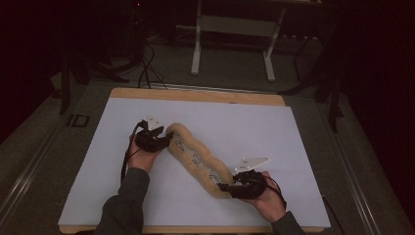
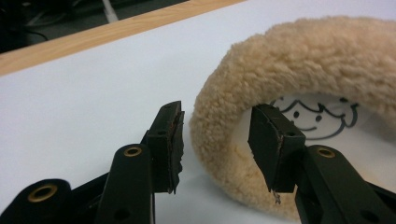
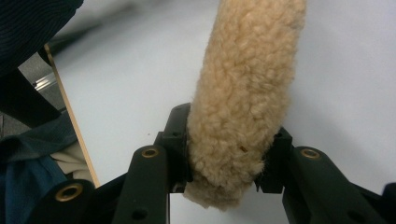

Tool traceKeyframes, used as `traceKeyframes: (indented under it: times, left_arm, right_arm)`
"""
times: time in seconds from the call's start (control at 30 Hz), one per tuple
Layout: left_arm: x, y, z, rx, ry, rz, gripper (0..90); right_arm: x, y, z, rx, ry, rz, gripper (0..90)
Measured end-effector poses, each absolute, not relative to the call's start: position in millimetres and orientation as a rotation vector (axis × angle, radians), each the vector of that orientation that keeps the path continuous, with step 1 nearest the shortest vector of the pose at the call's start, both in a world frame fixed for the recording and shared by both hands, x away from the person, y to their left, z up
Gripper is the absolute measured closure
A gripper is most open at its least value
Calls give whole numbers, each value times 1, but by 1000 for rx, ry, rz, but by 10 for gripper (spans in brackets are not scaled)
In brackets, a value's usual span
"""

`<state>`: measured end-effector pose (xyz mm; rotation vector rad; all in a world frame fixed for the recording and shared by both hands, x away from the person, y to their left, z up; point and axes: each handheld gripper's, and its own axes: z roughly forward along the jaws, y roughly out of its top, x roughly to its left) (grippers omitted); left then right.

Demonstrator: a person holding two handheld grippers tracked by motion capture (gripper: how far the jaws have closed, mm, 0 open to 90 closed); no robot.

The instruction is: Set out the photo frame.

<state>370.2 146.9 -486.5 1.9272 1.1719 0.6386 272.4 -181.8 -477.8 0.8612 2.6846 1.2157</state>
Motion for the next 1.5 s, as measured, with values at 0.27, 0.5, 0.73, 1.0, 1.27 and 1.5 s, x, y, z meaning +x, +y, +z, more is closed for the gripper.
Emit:
traceKeyframes:
  times: [0.27, 0.5, 0.73, 1.0, 1.27, 1.5]
  left_arm:
    - [378, 146, -494, 1935, 1191, 602, 556]
    - [378, 149, -494, 1947, 1172, 597, 556]
    - [378, 149, -495, 1953, 1140, 585, 590]
    - [381, 151, -497, 1950, 1116, 553, 570]
    - [376, 143, -496, 2010, 1103, 608, 721]
    - [375, 142, -496, 2006, 1111, 619, 726]
  right_arm:
    - [275, -184, -477, 826, 2697, 1208, 632]
    - [277, -187, -476, 805, 2703, 1203, 632]
    - [279, -192, -476, 784, 2714, 1204, 629]
    - [280, -194, -476, 764, 2716, 1199, 627]
    - [279, -199, -475, 788, 2697, 1189, 616]
    - [274, -200, -475, 898, 2653, 1194, 572]
